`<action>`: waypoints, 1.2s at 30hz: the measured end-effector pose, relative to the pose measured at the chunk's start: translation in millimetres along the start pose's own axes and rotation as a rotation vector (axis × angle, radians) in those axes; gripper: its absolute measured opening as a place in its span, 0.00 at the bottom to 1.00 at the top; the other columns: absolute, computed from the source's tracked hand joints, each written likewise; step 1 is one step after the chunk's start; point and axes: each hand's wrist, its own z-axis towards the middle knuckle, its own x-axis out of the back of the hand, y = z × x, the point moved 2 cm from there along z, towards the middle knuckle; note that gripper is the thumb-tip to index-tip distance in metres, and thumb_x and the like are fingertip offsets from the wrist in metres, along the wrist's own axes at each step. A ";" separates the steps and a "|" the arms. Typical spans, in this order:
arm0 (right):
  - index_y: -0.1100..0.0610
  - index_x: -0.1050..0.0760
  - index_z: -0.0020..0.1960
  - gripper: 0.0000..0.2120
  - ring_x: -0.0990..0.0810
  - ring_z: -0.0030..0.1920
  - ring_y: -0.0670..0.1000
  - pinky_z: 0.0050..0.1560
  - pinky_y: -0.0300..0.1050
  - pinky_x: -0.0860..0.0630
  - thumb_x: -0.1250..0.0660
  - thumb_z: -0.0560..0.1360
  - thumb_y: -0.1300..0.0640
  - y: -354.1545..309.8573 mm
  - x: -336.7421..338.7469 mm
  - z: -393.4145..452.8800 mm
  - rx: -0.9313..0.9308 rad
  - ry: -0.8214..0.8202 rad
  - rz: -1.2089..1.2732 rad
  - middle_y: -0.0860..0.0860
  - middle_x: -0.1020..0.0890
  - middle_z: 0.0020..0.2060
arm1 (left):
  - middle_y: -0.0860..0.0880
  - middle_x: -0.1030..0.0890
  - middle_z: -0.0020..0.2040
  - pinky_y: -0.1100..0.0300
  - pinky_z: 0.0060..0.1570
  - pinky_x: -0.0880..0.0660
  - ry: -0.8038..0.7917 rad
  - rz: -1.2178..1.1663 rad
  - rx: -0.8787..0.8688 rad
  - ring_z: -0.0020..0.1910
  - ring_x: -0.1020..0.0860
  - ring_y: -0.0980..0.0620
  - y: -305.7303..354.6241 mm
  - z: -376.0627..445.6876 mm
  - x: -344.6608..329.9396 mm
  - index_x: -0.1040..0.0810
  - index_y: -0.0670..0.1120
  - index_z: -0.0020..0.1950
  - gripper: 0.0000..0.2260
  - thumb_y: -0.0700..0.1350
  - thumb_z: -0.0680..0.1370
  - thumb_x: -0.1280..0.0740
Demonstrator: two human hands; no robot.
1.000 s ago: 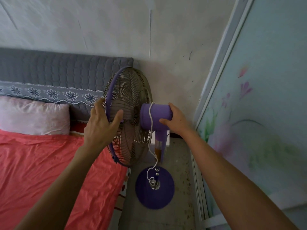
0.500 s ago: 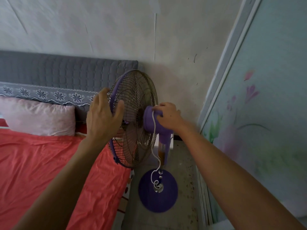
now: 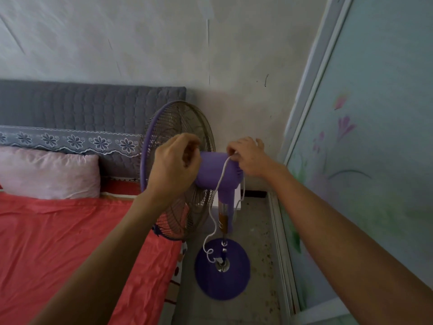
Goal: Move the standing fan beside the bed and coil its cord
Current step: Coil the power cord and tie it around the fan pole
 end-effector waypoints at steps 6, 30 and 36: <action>0.58 0.24 0.43 0.04 0.23 0.41 0.50 0.46 0.45 0.27 0.33 0.75 0.65 33.2 20.1 -53.1 -0.072 0.072 0.295 0.50 0.21 0.39 | 0.50 0.17 0.38 0.74 0.42 0.27 -0.244 -0.066 0.020 0.35 0.23 0.59 6.9 -12.9 -63.4 0.18 0.43 0.54 0.08 0.39 0.76 0.30; 0.55 0.20 0.47 0.01 0.17 0.35 0.47 0.39 0.41 0.20 0.29 0.75 0.60 103.2 -139.8 -192.4 -0.556 -0.231 0.625 0.53 0.16 0.38 | 0.51 0.22 0.24 0.64 0.23 0.25 -0.640 -0.411 0.694 0.20 0.23 0.57 -55.1 -174.2 -204.1 0.22 0.43 0.41 0.14 0.43 0.84 0.40; 0.63 0.22 0.48 0.04 0.22 0.31 0.47 0.40 0.46 0.24 0.34 0.78 0.61 136.3 -213.5 -207.2 -0.741 -0.304 0.856 0.50 0.18 0.33 | 0.49 0.24 0.21 0.60 0.21 0.25 -0.413 -0.440 1.128 0.18 0.25 0.51 -90.9 -198.3 -244.8 0.25 0.44 0.37 0.17 0.45 0.84 0.40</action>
